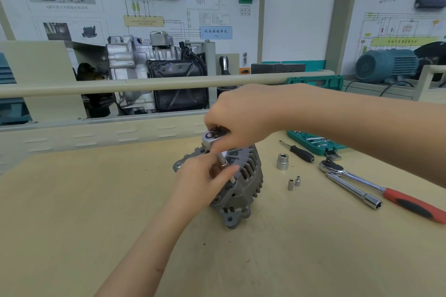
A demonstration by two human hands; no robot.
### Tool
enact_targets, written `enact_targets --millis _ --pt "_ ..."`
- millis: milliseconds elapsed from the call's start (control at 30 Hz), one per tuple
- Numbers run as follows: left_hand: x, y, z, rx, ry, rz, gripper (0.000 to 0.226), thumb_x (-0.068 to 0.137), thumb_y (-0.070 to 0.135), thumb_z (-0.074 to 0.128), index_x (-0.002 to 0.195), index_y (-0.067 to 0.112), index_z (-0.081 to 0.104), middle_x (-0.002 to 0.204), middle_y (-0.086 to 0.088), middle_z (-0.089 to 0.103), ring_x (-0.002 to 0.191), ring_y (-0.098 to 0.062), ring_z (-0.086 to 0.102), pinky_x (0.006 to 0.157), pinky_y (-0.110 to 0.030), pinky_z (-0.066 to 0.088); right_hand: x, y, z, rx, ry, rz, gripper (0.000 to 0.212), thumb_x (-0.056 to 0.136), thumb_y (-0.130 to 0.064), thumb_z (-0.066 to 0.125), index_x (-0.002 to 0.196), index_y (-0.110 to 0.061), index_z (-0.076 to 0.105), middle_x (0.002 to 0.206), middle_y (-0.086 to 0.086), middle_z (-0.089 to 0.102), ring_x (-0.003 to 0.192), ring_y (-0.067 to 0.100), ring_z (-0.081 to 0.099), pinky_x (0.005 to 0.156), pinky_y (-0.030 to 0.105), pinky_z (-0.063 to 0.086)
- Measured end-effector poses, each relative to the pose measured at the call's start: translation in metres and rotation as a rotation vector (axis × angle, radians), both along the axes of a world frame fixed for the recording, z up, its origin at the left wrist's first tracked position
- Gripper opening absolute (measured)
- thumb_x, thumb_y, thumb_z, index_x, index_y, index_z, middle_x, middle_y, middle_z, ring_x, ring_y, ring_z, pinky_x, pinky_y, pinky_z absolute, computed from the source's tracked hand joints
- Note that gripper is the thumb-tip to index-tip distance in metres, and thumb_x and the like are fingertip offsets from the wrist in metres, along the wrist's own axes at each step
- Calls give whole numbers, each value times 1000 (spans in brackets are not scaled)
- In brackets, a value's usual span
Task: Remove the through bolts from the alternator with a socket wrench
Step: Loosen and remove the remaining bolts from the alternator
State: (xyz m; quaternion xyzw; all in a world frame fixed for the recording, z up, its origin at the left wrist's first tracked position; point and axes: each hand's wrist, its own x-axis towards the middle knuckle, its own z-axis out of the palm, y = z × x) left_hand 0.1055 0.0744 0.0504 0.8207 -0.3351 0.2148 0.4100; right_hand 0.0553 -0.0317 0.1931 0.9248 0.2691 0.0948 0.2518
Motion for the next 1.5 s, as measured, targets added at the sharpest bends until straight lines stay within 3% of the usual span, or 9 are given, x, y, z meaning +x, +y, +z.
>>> enact_targets --millis 133,300,433,633,800,900,1100,1333,1500 --pt "-2 -3 1 28 -75 59 38 79 41 61 53 29 35 46 11 38 45 -4 41 51 -13 33 -1 4 -2 -16 -81 -30 48 88 -52 44 57 -16 38 51 -4 38 45 10 33 41 23 25" --pt "0 1 1 14 43 -28 30 79 43 58 68 15 60 57 3 58 55 -7 52 56 -26 43 0 0 -4 7 0 -37 30 93 -37 41 74 -16 46 63 -5 41 54 9 38 47 24 30" --pt "0 1 0 19 13 7 31 81 38 60 60 16 53 50 5 48 49 -6 44 51 -22 35 -1 -1 -4 -30 -13 -15 28 93 -40 41 89 -14 52 64 -6 41 54 9 38 47 24 30" --pt "-4 -4 0 2 -53 57 38 79 40 61 52 29 37 44 11 37 52 2 46 49 -14 33 -3 1 -4 -56 -94 -21 46 91 -50 40 60 -16 38 56 -4 37 48 10 34 43 24 26" --pt "-2 1 2 3 70 -46 27 77 45 55 70 20 60 55 10 52 54 -1 48 52 -21 39 1 -4 -2 10 41 -66 23 94 -33 41 88 -14 53 66 -6 43 58 11 39 49 23 29" --pt "-1 3 3 4 61 -54 22 81 37 57 63 24 56 52 10 50 51 -4 46 52 -25 38 1 -6 -2 11 38 -49 24 94 -35 41 96 -15 54 68 -7 43 58 8 39 51 24 32" --pt "-4 -3 1 2 -35 41 34 81 38 60 55 22 44 46 10 41 49 -6 43 47 -18 30 -2 -2 -3 -50 -90 -67 46 91 -51 38 65 -13 44 57 -4 39 48 10 35 43 24 25" --pt "-2 1 2 15 71 -27 23 81 36 60 76 13 64 56 8 53 53 -3 47 52 -25 38 -1 -5 -3 26 71 -49 24 94 -33 40 98 -13 53 71 -6 45 65 13 45 60 28 38" --pt "-2 -1 1 31 -13 28 33 81 37 60 56 20 44 49 8 41 48 -6 39 48 -17 28 -3 -3 -2 -27 -33 -27 35 92 -46 40 98 -14 54 65 -7 39 56 6 36 46 26 28"
